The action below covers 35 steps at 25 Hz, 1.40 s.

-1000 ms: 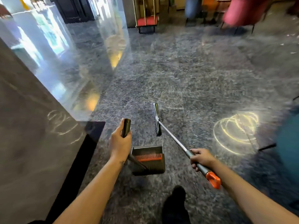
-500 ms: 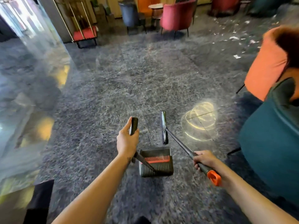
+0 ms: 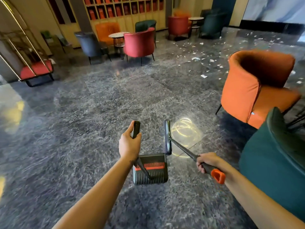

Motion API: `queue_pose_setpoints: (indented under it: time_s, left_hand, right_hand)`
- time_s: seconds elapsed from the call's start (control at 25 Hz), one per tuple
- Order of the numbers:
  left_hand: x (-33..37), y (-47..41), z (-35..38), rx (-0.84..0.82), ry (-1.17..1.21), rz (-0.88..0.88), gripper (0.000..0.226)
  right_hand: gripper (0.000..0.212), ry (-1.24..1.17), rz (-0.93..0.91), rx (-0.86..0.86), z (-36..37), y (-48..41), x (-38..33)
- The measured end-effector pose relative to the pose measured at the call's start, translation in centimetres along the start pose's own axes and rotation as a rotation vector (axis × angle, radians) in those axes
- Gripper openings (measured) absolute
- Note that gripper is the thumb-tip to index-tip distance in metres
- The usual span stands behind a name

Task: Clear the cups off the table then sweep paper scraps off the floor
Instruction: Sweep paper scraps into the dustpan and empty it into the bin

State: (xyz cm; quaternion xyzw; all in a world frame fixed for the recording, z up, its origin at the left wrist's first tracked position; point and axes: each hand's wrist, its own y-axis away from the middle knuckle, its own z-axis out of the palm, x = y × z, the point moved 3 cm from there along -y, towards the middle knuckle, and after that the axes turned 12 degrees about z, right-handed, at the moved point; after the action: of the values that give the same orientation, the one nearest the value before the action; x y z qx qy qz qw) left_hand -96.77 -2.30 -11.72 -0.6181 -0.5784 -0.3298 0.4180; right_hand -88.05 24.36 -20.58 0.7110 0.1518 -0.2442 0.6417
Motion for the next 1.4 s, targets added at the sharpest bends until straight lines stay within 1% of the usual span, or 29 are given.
queue_pose_setpoints:
  time_s: [0.16,0.24,0.36,0.56,0.72,0.84,0.88,0.96,1.04,1.2,1.4]
  left_hand:
    - [1.4,-13.1,4.0,-0.062,-0.005,0.026,0.056]
    - [1.6,-18.3,6.5,-0.087,-0.003,0.047,0.054]
    - [1.0,-26.8,11.0,-0.106,0.010,0.062,0.052]
    - [1.0,-43.8,21.4,-0.139,0.040,0.049,0.052]
    - [3.4,-56.2,28.5,-0.157,0.066,0.060,0.052]
    - [5.7,-64.6,33.2,-0.169,0.083,0.074,0.052]
    - [6.2,-67.3,34.9,-0.173,0.094,0.082,0.052]
    - [7.2,-72.3,38.2,-0.192,0.111,0.109,0.052]
    - [7.9,-78.6,43.1,-0.217,0.131,0.128,0.052]
    - [9.5,-91.0,53.4,-0.290,0.137,0.159,0.051]
    - [13.2,-104.7,64.4,-0.430,0.048,0.272,0.053]
  right_hand:
    - [0.034,-0.074,-0.046,0.014,-1.5,-3.9,-10.3]
    - [0.034,-0.162,-0.078,0.012,-3.0,-6.3,-14.6]
    - [0.034,-0.227,-0.034,-0.004,-5.2,-11.8,-20.9]
    - [0.036,-0.210,0.066,0.017,-10.8,-23.4,-34.1]
    - [0.037,-0.229,0.055,0.061,-16.0,-30.0,-45.2]
    - [0.052,-0.182,0.054,0.075,-19.3,-34.1,-52.9]
    - [0.053,-0.191,0.063,0.078,-20.7,-35.6,-55.2]
    - [0.042,-0.193,0.077,0.085,-23.2,-38.1,-59.5]
    - [0.035,-0.176,0.107,0.092,-26.5,-41.7,-64.3]
    - [0.034,-0.232,0.127,0.165,-33.2,-49.1,-74.8]
    - [0.036,-0.296,0.174,0.184,-41.4,-55.1,-85.9]
